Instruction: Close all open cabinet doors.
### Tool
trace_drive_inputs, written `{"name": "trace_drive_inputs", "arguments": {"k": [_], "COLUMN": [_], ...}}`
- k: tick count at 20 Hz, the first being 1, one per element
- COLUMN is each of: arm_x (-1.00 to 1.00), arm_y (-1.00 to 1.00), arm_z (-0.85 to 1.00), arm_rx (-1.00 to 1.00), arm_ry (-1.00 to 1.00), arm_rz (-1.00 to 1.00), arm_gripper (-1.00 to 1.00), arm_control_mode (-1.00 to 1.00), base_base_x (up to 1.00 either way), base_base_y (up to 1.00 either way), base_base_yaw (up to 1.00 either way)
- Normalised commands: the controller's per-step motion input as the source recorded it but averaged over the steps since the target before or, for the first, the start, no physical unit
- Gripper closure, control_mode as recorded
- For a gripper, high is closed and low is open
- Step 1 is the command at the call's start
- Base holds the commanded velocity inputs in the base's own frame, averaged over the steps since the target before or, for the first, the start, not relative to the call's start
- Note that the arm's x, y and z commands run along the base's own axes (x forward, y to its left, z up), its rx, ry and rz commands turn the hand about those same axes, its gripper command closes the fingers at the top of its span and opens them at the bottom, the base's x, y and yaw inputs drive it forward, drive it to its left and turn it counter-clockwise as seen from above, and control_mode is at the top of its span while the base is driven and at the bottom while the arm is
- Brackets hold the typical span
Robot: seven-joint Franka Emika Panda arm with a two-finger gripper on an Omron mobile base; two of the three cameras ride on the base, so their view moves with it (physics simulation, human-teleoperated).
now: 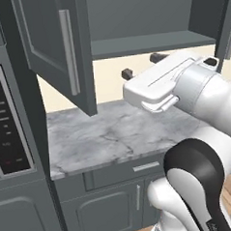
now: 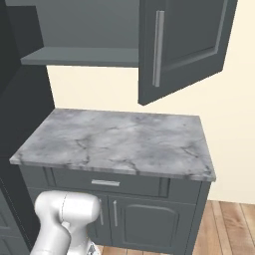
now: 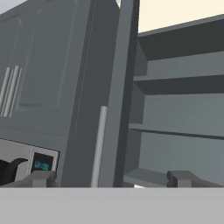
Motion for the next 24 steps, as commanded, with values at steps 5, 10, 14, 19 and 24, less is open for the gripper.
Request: {"name": "trace_drive_inputs", "arguments": {"k": [5, 10, 14, 19, 24], "arm_x": [0.26, 0.06, 0.03, 0.22, 0.24], "arm_y": [0.1, 0.21, 0.17, 0.03, 0.11], "arm_z": [0.0, 0.0, 0.0, 0.0, 0.0], "arm_rx": [0.0, 0.0, 0.0, 0.0, 0.0], "arm_ry": [0.0, 0.0, 0.0, 0.0, 0.0], "arm_rz": [0.0, 0.0, 0.0, 0.0, 0.0], "arm_gripper": [-1.0, -1.0, -1.0, -1.0, -1.0], "arm_control_mode": [-1.0, -1.0, -1.0, -1.0, -1.0], "base_base_x": [0.0, 0.0, 0.0, 0.0, 0.0], "base_base_y": [0.0, 0.0, 0.0, 0.0, 0.0], "base_base_yaw": [0.0, 0.0, 0.0, 0.0, 0.0]}}
